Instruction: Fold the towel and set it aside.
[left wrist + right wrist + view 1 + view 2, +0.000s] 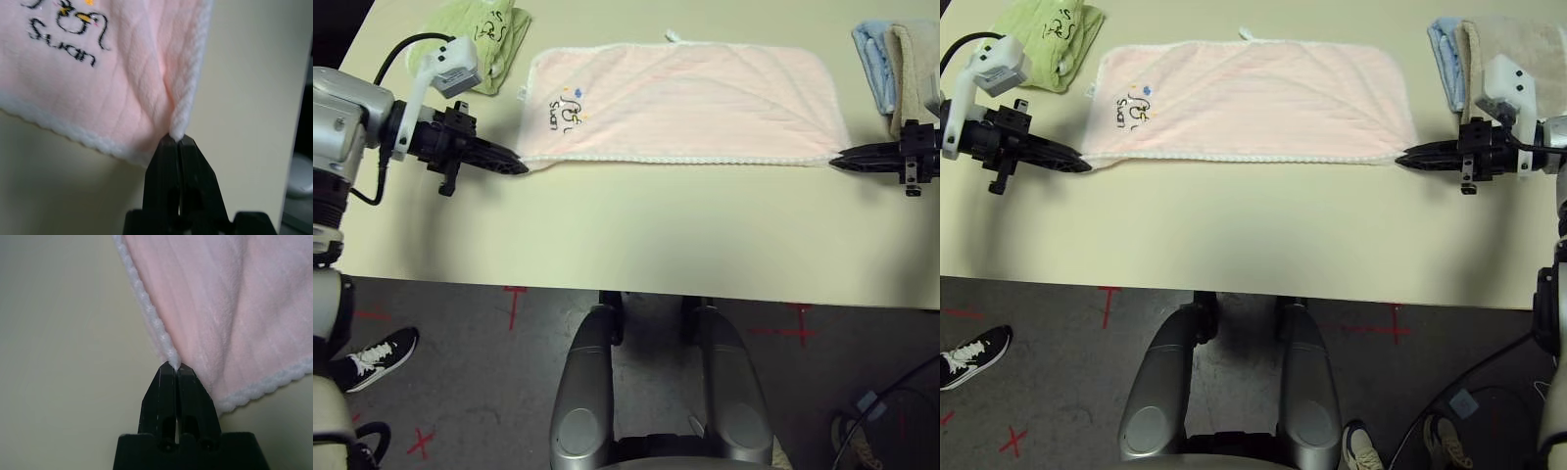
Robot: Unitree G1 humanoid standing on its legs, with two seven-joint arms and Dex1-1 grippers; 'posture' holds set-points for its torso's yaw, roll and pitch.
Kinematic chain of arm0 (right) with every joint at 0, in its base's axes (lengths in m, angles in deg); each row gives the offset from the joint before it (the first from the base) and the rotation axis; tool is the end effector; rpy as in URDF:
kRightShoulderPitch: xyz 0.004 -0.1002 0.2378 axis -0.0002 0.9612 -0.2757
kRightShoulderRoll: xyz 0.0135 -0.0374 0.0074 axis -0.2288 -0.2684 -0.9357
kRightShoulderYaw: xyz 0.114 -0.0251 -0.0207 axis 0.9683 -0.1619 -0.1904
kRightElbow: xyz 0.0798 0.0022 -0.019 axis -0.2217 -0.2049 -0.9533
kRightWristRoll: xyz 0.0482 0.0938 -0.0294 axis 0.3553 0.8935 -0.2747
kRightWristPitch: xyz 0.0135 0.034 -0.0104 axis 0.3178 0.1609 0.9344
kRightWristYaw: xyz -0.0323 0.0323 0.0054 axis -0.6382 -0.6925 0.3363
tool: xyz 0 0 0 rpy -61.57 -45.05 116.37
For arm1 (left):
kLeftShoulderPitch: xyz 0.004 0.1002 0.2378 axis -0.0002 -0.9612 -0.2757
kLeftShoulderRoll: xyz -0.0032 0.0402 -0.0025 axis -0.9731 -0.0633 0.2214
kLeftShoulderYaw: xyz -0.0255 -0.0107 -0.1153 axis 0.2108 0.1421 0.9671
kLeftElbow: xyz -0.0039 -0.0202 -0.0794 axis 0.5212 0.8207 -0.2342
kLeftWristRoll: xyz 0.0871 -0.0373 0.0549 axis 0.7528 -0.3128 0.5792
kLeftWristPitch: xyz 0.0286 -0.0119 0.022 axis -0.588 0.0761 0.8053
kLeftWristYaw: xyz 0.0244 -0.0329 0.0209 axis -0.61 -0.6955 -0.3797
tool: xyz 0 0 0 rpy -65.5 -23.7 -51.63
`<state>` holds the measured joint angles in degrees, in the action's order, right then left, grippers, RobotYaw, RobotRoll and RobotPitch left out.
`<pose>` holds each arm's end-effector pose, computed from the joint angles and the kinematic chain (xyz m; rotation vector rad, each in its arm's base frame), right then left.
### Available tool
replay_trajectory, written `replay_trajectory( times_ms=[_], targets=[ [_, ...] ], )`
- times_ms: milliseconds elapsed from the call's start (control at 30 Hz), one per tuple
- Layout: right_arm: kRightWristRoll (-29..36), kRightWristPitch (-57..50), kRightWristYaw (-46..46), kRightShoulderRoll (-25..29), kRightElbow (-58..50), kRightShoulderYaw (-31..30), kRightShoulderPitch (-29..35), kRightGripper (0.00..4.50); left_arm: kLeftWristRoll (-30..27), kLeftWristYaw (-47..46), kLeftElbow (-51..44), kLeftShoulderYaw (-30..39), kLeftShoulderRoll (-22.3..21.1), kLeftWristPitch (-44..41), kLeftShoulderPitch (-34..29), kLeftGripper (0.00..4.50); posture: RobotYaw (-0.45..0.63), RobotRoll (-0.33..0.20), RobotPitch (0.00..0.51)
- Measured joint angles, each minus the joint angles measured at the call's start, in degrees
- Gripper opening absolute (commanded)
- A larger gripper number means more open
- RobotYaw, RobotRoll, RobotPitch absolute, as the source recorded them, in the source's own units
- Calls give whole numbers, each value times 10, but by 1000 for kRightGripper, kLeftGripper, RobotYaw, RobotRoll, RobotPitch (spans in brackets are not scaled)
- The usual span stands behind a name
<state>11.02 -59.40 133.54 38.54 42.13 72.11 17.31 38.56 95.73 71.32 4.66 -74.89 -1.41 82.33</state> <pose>0.3084 -0.3789 0.2723 -0.6635 0.2756 1.0706 0.3158 0.3117 0.3237 0.5326 0.5781 -1.1907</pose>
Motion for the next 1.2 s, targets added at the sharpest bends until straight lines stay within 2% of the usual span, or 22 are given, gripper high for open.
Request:
replay_trajectory(
  times_ms=[167, 367, 533, 700, 833, 967, 1200],
  targets=[
    [44, 12, 1, 43, -20, -76, 9, 0, -48, 0, -38, -56, -33, -12, 6, 42, 13, 0, 459],
    [136, -26, 2, 112, -125, -141, 64, 0, -51, 0, -29, -110, -50, 32, 30, 42, 10, 0, 459],
    [181, -52, 2, 149, -185, -158, 96, 0, -54, 0, -14, -139, -54, 56, 48, 42, 3, 0, 456],
    [177, -49, 2, 148, -186, -165, 99, 0, -49, 0, -4, -166, -55, 79, 88, 42, 12, 0, 456],
    [140, -28, 2, 116, -115, -162, 45, 0, -33, 0, 44, -165, -21, 84, 128, 42, 24, 0, 453],
    [100, -13, 1, 89, -29, -136, -14, 0, 13, 0, 135, -142, 41, 111, 172, 42, 24, 0, 449],
    [26, 6, -31, 22, 84, -31, -96, 0, 124, -7, 293, -64, 120, 174, 218, 42, 27, 0, 443]
  ],
)
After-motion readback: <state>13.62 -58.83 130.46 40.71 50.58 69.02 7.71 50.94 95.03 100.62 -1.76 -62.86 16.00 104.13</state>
